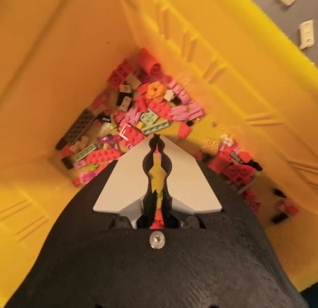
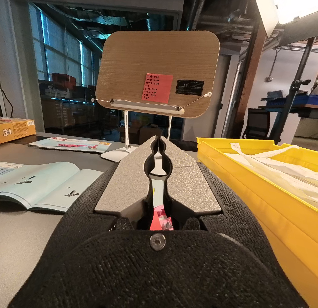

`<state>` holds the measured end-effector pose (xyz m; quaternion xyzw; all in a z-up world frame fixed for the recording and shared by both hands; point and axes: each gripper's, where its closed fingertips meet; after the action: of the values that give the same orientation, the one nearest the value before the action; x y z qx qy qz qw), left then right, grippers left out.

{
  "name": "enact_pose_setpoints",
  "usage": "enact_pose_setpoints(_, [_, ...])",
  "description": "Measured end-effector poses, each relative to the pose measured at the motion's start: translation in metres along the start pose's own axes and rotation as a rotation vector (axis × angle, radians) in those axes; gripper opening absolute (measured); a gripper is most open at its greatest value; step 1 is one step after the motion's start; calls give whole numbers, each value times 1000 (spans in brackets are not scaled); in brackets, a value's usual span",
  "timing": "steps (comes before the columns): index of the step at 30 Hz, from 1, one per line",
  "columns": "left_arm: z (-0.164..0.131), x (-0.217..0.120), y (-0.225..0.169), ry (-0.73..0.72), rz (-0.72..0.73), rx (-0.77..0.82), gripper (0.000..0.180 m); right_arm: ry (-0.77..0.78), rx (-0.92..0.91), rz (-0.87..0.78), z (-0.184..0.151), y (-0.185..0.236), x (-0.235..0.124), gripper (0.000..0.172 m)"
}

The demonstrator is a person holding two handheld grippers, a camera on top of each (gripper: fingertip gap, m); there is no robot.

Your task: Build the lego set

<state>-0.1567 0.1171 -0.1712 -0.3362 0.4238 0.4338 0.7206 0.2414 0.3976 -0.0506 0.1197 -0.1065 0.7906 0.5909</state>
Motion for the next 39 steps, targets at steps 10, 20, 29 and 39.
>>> enact_pose_setpoints(10, [11,6,-55,-107,-362,-48,0,0,0,2,0,0,0,0])
enact_pose_setpoints(20, [15,19,-48,-93,-288,23,13,0,1,6,0,1,0,0])
enact_pose_setpoints(29, [21,22,-39,-100,-197,92,11,2,17,11,0,0,0,0])
enact_pose_setpoints(39, [3,9,-35,-134,-155,121,0,1,28,12,0,0,1,0])
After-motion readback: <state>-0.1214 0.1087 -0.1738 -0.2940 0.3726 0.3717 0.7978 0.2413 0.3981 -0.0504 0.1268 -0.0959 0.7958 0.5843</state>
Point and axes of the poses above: each gripper's, where its closed fingertips meet, x out along the fingers, z out of its top, y = z × x across the jaws, and after that the axes turned 14 degrees about -z, right-handed
